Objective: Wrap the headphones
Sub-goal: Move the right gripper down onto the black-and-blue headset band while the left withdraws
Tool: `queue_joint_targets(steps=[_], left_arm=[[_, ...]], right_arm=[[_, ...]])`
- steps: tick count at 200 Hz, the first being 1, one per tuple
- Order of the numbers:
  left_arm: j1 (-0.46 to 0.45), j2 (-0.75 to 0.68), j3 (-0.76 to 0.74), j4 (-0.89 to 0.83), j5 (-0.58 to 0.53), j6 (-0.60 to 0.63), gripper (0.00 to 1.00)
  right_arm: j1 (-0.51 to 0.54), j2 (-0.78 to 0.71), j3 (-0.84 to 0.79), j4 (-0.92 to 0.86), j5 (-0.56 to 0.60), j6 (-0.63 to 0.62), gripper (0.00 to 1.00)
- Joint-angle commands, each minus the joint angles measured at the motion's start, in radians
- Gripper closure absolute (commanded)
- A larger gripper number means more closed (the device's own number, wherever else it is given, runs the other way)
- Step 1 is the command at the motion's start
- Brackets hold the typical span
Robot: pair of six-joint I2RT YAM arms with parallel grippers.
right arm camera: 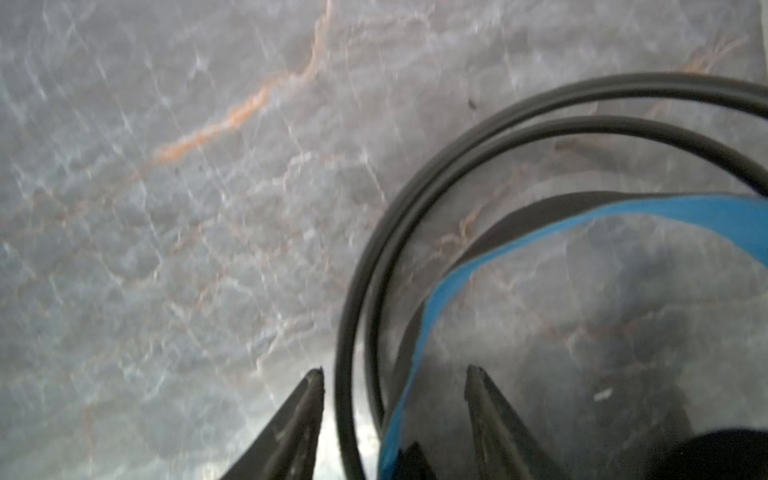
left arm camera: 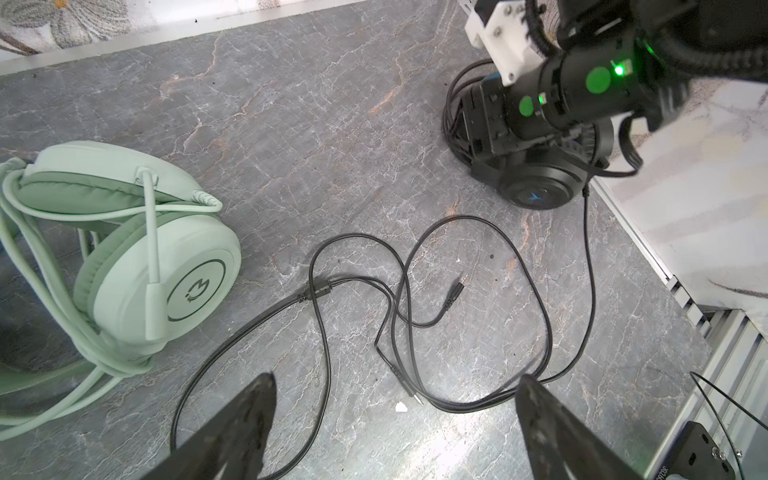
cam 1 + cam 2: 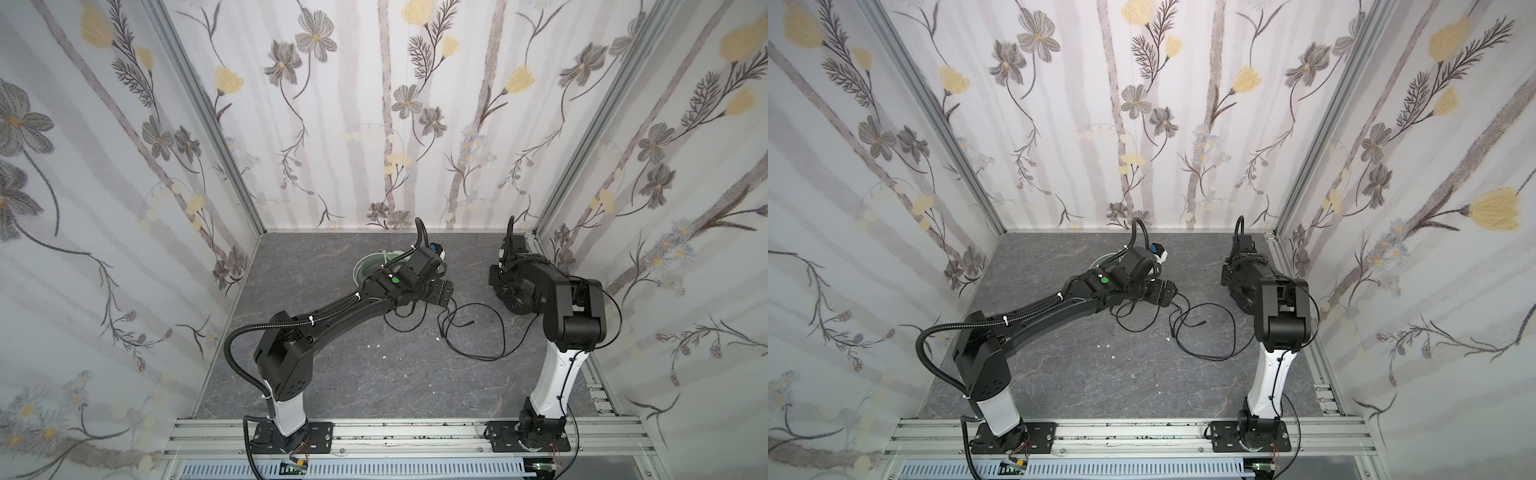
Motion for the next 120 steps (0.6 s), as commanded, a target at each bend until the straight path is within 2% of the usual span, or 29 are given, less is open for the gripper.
queue_joint_targets(steps=[1, 59, 89, 120], left_arm=[[0.001, -0.007, -0.02, 0.05, -0.01, -0.023, 0.09], [0.004, -0.027, -0.093, 0.088, -0.006, -0.088, 0.1], [0.041, 0.013, -0.077, 0.037, 0.024, -0.188, 0.11], [0.074, 0.012, -0.099, 0.095, 0.05, -0.276, 0.14]], right_arm=[[0.029, -0.074, -0.103, 0.027, -0.062, 0.024, 0.43], [0.148, -0.287, -0.351, 0.078, -0.145, 0.049, 0.41], [0.153, -0.28, -0.353, 0.085, -0.134, 0.018, 0.39], [0.155, -0.227, -0.319, 0.082, -0.085, -0.001, 0.38]])
